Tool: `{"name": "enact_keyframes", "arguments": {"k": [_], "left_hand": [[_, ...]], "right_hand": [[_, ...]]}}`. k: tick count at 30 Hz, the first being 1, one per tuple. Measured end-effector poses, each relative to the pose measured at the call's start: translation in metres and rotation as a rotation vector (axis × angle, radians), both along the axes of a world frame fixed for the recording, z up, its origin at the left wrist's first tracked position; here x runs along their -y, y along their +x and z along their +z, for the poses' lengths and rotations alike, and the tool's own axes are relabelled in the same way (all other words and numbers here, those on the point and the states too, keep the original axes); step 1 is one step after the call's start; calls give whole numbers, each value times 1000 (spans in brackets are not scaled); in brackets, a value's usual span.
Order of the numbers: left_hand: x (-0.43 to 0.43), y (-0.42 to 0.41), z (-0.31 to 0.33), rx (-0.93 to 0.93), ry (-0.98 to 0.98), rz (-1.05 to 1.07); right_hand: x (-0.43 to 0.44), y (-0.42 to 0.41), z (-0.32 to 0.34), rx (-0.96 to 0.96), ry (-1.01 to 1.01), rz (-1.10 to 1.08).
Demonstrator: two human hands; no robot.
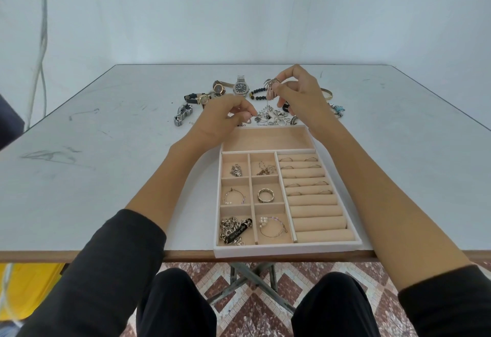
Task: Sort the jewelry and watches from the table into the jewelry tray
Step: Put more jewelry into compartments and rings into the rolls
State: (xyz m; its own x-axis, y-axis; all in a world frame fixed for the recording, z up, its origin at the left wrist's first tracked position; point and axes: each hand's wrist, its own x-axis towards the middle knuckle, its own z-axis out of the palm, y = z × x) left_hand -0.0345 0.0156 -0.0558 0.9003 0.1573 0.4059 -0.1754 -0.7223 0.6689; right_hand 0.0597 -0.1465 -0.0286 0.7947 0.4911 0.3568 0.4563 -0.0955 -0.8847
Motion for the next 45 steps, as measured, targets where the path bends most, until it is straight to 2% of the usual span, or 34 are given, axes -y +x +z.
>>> {"name": "enact_keyframes", "arguments": {"k": [12, 22, 30, 33, 45], "left_hand": [[10, 10, -6, 12, -47, 17], [9, 9, -6, 17, 8, 26], [9, 8, -5, 1, -11, 27], [9, 7, -4, 7, -22, 19], [12, 6, -3, 21, -34, -20]], "right_hand": [[-4, -8, 0, -12, 22, 38], [-8, -8, -8, 61, -6, -31], [-10, -12, -4, -178, 62, -21], [-9, -11, -5, -209, 81, -7], [-6, -17, -4, -91, 104, 13]]}}
